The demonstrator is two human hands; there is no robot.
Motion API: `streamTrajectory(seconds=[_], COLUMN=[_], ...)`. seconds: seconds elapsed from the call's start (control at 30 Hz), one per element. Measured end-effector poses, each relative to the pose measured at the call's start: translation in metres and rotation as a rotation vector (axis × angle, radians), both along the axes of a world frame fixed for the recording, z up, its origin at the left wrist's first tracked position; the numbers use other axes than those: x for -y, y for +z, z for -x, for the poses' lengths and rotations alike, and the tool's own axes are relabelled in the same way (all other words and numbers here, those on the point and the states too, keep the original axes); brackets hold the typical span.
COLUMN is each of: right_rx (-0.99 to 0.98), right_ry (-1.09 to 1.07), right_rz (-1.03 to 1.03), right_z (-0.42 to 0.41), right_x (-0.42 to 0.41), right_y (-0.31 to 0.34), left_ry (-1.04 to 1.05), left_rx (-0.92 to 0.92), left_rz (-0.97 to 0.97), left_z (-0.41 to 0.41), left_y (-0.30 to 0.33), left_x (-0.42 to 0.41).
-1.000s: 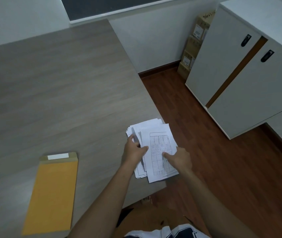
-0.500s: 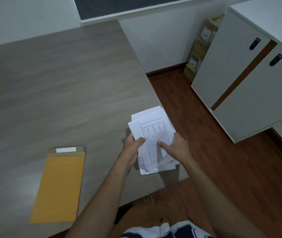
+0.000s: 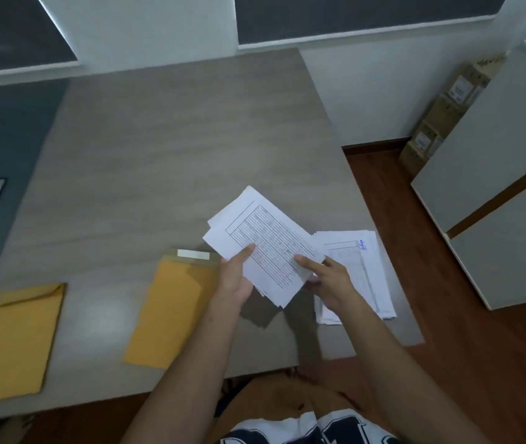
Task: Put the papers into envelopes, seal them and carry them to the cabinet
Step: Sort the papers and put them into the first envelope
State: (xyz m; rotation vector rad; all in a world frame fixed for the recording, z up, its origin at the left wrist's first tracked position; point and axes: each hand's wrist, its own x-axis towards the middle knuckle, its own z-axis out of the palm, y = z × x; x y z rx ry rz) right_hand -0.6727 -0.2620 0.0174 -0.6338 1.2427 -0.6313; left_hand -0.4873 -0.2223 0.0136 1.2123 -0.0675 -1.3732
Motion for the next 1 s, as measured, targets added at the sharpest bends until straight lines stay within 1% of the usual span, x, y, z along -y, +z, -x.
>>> streamTrajectory(seconds=[0.03,0.07,0.13,0.23,0.33,0.4,0.47,0.53,0.57,0.7,0.77,0.83,0.9,1.0], right_rx=[0.133,0.209,0.271,0.209,0.098,0.055,0.049,0.046,0.04,-0.028,-0.119,-0.191,-0.205,-0.154], right_ry=[0.02,0.046,0.059,0.059,0.122,0.168,0.194,0.231,0.251,0.322,0.367,0.424,0.454,0.432], right_rz=[-0.014,-0.005,0.017,0.06,0.141,0.201,0.241,0.261,0.268,0.323,0.369,0.389,0.374,0.343], right_z=[-0.011,-0.025,-0.055,-0.087,-0.102,-0.112,-0.121,-0.133,-0.141,-0.159,-0.162,-0.162,-0.162,-0.163], right_x=[-0.006,-0.011,-0.021,-0.029,-0.032,-0.034,-0.036,-0.041,-0.045,-0.054,-0.059,-0.066,-0.074,-0.083], right_y=[0.0,0.0,0.001,0.004,0.007,0.009,0.012,0.014,0.015,0.011,0.004,-0.006,-0.014,-0.018], left_ry=[0.02,0.031,0.057,0.139,0.205,0.145,-0.017,-0.14,-0.159,-0.155,-0.21,-0.288,-0.262,-0.149], left_rx=[-0.011,-0.012,-0.017,0.026,0.139,0.33,0.517,0.616,0.638,0.643,0.697,0.745,0.711,0.614], left_rz=[-0.008,-0.013,0.029,0.051,0.039,-0.003,-0.047,-0.073,-0.093,-0.166,-0.246,-0.279,-0.26,-0.235], left_z=[-0.005,-0.012,-0.031,-0.073,-0.127,-0.16,-0.178,-0.186,-0.19,-0.198,-0.202,-0.205,-0.207,-0.203], left_y=[0.001,0.002,0.001,0.007,0.016,0.021,0.026,0.026,0.025,0.01,-0.004,-0.017,-0.024,-0.028], left_x=[-0.003,-0.007,-0.02,-0.042,-0.067,-0.087,-0.103,-0.114,-0.119,-0.132,-0.142,-0.153,-0.161,-0.162])
